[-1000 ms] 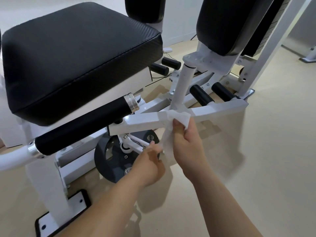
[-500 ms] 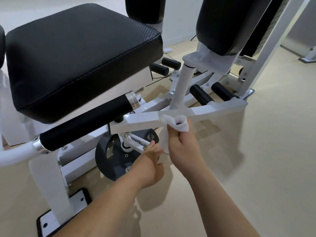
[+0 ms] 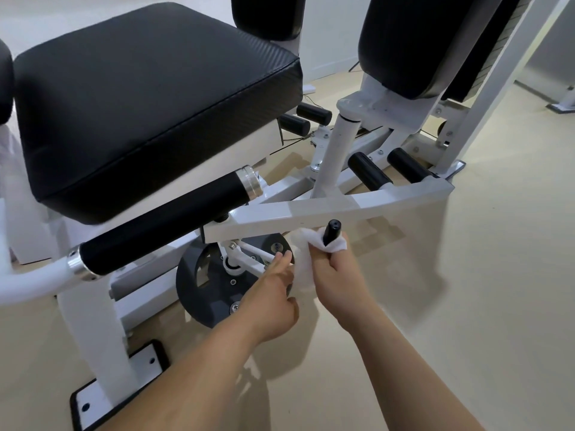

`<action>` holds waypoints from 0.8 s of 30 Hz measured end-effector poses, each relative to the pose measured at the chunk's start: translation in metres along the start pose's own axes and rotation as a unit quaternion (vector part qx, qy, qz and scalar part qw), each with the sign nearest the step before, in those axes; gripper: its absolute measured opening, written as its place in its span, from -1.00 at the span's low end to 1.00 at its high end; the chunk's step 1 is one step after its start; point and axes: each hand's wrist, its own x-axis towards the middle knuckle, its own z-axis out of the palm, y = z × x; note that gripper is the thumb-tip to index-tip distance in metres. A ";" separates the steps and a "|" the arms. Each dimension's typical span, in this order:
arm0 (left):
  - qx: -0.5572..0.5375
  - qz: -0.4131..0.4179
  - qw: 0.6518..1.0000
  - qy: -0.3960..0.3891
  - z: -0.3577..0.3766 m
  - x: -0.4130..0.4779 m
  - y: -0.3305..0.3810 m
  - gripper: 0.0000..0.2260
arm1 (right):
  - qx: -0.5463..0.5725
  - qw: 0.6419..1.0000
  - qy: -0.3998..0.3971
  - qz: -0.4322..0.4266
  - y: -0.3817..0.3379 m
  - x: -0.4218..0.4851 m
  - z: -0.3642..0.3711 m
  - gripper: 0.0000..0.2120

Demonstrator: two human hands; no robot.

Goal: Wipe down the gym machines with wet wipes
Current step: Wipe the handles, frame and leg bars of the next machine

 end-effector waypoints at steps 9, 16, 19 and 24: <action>0.038 0.017 0.997 -0.065 0.003 0.015 -0.005 -0.32 | -0.032 0.988 0.100 -0.115 -0.011 0.014 0.005 -0.87; -0.022 0.013 0.998 -0.061 0.007 0.009 -0.009 -0.31 | -0.020 0.998 0.056 -0.025 0.011 0.009 0.005 -0.88; -0.031 0.009 0.998 -0.049 0.009 0.009 -0.012 -0.32 | 0.025 0.995 -0.009 0.092 0.023 0.001 0.010 -0.84; -0.032 0.013 0.997 -0.076 0.007 0.009 -0.013 -0.25 | 0.071 0.994 0.001 0.079 0.012 0.005 0.006 -0.77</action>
